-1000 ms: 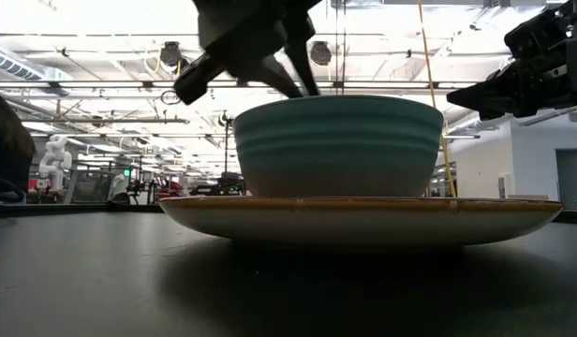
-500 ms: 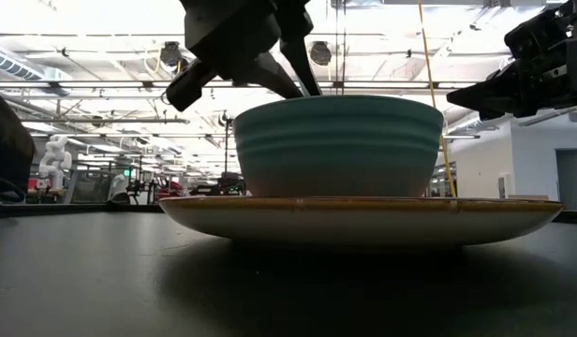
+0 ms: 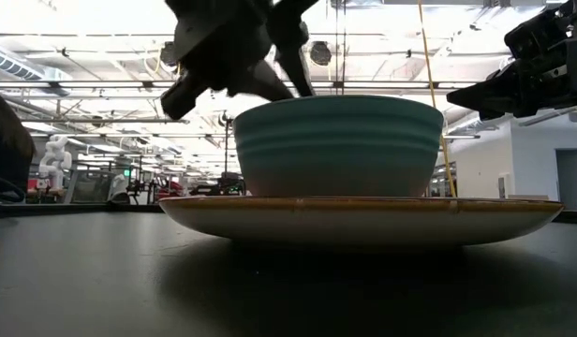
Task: Set table place
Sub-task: Put the light green spoon into the green bowl
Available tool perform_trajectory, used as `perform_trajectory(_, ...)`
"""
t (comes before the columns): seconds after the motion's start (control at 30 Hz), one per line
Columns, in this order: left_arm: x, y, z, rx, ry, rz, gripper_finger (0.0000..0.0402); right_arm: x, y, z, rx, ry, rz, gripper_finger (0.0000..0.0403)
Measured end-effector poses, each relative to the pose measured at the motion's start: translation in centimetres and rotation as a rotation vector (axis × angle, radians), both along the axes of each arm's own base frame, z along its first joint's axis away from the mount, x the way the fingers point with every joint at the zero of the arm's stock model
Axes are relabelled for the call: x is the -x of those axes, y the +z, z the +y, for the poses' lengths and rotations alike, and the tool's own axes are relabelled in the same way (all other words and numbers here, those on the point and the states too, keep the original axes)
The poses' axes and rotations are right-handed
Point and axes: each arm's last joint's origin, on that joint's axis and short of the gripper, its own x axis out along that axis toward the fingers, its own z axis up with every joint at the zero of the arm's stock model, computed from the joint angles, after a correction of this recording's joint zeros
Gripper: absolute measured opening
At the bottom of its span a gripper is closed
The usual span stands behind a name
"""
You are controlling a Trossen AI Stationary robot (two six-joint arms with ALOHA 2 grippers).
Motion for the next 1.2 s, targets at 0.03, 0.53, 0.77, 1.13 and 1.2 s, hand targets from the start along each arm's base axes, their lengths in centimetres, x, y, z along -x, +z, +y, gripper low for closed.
perform_trajectory(0.03, 0.1, -0.2, 0.1, -0.004, -0.002, 0.004, 0.0028, 0.0, 0.0, 0.0, 0.0, 0.0, 0.0, 0.0)
perform_trajectory(0.53, 0.8, -2.3, 0.7, -0.031, -0.004, 0.045, 0.0027, 0.0, 0.0, 0.0, 0.0, 0.0, 0.0, 0.0)
perform_trajectory(0.77, 0.7, -2.2, 0.5, -0.015, 0.003, 0.008, 0.0029, 0.0, 0.0, 0.0, 0.0, 0.0, 0.0, 0.0)
perform_trajectory(1.13, 0.5, -2.1, 0.3, 0.017, -0.004, -0.018, 0.0029, 0.0, 0.0, 0.0, 0.0, 0.0, 0.0, 0.0)
perform_trajectory(1.2, 0.5, -2.1, 0.3, 0.024, -0.006, -0.017, 0.0027, 0.0, 0.0, 0.0, 0.0, 0.0, 0.0, 0.0)
